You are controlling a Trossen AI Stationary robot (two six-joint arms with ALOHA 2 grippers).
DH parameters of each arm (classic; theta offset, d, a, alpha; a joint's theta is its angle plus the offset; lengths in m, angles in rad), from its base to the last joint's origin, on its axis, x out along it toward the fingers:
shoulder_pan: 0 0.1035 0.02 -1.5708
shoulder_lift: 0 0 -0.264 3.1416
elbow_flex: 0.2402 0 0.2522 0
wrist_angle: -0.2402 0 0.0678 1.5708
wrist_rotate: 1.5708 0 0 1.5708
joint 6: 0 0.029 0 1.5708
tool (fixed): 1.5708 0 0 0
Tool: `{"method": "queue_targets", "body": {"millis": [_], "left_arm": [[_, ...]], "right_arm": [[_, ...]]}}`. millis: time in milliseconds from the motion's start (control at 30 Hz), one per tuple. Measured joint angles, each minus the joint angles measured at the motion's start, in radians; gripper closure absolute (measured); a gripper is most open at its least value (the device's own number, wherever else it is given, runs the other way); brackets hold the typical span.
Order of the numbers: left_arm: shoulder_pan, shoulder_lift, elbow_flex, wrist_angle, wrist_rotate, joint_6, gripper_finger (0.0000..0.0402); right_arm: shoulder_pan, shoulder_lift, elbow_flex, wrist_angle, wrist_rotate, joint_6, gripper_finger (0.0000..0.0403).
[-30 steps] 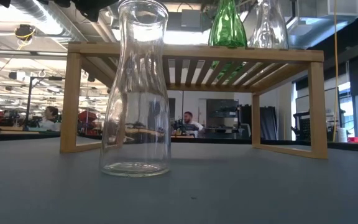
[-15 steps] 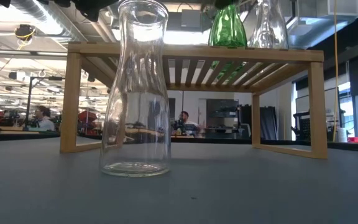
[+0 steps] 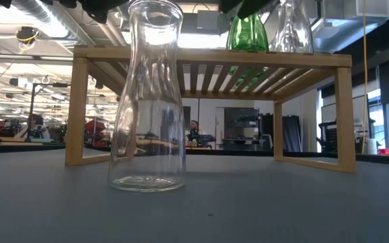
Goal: Sort vases onto shelf
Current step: Adjust the green bottle on the shelf to align well, then put the transparent bottle on the shelf
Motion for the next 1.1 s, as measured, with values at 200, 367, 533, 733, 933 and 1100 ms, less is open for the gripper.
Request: {"method": "queue_targets", "body": {"millis": [200,367,533,733,933,1100], "left_arm": [[0.0,0.0,0.0,0.0,0.0,0.0,0.0191],[0.0,0.0,0.0,0.0,0.0,-0.001,0.0191],[0.0,0.0,0.0,0.0,0.0,-0.003,0.0191],[0.0,0.0,0.0,0.0,0.0,-0.007,0.0191],[0.0,0.0,0.0,0.0,0.0,-0.007,0.0191],[0.0,0.014,0.0,0.004,0.024,-0.037,0.0191]], "right_arm": [[0.0,0.0,0.0,-0.068,0.004,0.003,0.0139],[-0.013,0.0,0.0,-0.105,0.006,0.007,0.0139],[-0.025,0.0,0.0,-0.113,-0.019,0.008,0.0139],[0.008,0.0,0.072,-0.093,-0.068,0.01,0.0139],[0.101,-0.001,0.103,0.003,-0.143,0.066,0.0139],[0.19,0.007,0.009,0.201,-0.09,0.087,0.0139]]}}
